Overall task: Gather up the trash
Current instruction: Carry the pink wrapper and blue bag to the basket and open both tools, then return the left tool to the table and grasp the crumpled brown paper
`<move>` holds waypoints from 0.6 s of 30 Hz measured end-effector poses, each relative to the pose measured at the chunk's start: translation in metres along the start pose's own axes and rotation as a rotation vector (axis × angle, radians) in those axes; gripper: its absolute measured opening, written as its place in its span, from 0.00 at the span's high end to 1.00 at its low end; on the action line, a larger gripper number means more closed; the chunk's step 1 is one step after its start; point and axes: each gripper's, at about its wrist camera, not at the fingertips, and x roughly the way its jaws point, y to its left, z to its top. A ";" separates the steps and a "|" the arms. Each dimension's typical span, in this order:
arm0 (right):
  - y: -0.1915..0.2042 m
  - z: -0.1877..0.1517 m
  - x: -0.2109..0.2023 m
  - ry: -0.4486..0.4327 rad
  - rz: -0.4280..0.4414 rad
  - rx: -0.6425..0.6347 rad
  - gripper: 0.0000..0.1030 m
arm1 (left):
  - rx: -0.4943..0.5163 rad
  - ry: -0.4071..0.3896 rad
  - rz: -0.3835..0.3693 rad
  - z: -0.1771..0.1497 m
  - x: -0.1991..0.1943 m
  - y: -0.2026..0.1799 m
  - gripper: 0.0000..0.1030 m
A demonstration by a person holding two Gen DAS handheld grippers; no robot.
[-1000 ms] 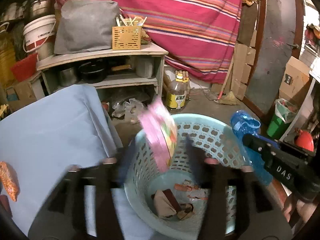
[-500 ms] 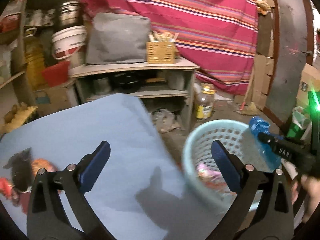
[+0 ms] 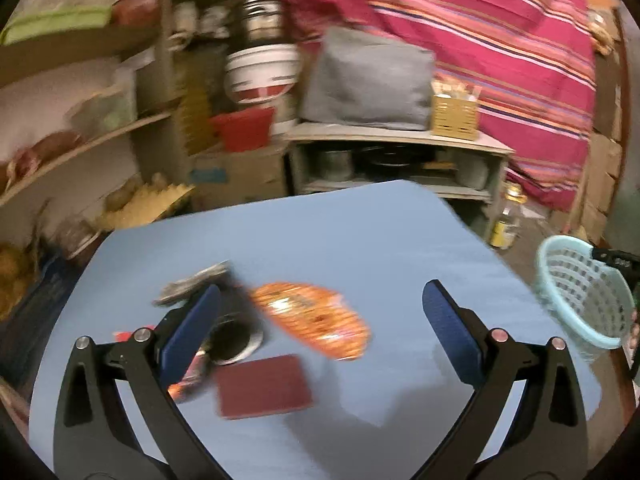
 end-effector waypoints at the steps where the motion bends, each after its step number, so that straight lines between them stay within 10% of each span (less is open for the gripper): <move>1: 0.007 0.001 -0.002 -0.005 -0.001 0.005 0.14 | -0.013 0.005 0.015 -0.003 0.002 0.011 0.05; 18: 0.198 -0.025 -0.029 -0.049 0.143 -0.303 0.10 | -0.162 0.078 0.179 -0.039 0.025 0.144 0.05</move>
